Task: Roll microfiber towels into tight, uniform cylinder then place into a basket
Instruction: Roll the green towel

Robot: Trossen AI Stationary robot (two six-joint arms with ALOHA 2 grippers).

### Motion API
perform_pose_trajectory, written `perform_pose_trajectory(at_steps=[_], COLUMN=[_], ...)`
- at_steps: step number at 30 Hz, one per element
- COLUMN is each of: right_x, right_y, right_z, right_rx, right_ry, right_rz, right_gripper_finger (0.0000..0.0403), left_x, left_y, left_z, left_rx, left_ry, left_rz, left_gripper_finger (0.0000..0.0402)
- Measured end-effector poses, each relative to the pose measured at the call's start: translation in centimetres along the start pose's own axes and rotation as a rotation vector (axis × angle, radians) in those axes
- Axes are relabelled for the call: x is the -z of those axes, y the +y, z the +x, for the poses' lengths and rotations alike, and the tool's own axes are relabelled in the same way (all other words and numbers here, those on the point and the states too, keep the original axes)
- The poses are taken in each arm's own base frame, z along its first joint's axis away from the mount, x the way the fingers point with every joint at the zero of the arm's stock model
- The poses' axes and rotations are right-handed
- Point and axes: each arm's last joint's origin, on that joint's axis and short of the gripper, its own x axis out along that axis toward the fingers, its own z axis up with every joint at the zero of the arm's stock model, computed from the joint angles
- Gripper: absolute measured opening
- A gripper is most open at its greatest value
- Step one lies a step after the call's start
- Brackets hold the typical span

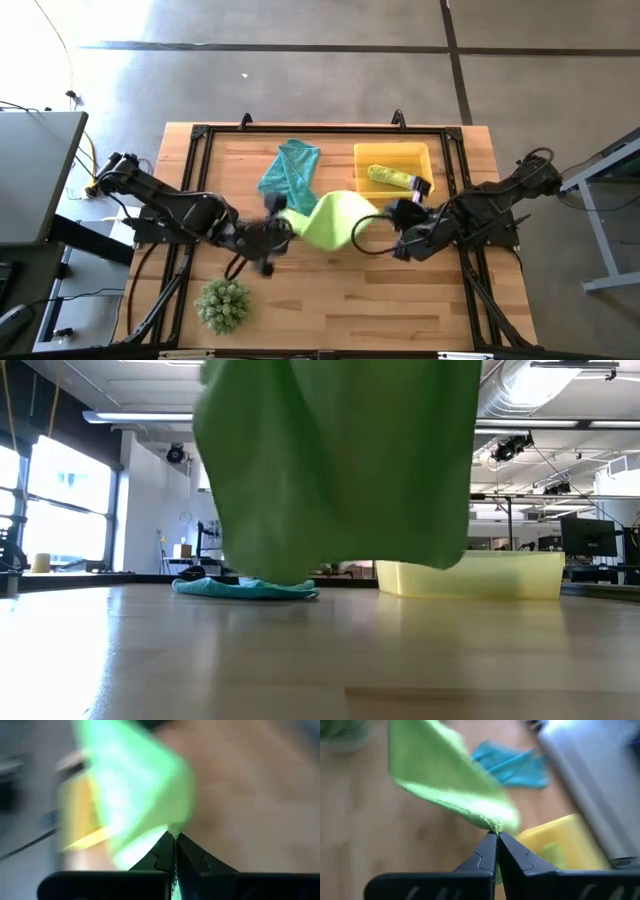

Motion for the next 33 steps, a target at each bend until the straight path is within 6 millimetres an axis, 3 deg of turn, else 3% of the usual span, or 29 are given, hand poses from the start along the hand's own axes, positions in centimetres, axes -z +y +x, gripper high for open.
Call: perform_pose_trajectory(at_steps=[2,5,8,12,18,26,30,33], right_x=[0.3,0.7,1.1,1.7,2.8,2.7,3.1,4.1], right_y=[0.4,1.1,1.5,0.7,-0.5,-1.6,-0.8,0.6], right_z=[-0.2,-0.6,-0.7,-0.2,1.6,3.2,2.9,3.2], right_rx=[-0.085,-0.181,-0.156,0.072,0.312,0.415,0.339,0.232], right_ry=[0.051,0.098,0.078,0.022,0.032,0.060,0.070,0.103], right_rz=[-0.008,-0.062,-0.135,-0.166,-0.283,-0.340,-0.297,-0.245], right_gripper_finger=[0.0000,0.0000,0.0000,0.0000,0.0000,0.0000,0.0000,0.0000], left_x=[-0.2,-0.4,-0.2,0.8,2.1,2.5,2.3,2.0], left_y=[-1.0,-2.1,-2.5,-2.3,-0.7,1.4,0.3,-1.3], left_z=[-0.3,-0.8,-1.2,-1.6,-0.8,-0.1,-0.5,-0.9], left_rx=[0.171,0.227,0.087,-0.176,-0.330,-0.424,-0.383,-0.256], left_ry=[-0.041,-0.063,-0.020,0.098,0.264,0.357,0.305,0.235], left_rz=[0.050,0.087,0.106,0.178,0.305,0.386,0.327,0.214], left_gripper_finger=[0.0001,0.0001,0.0001,0.0001,0.0002,0.0003,0.0003,0.0003])
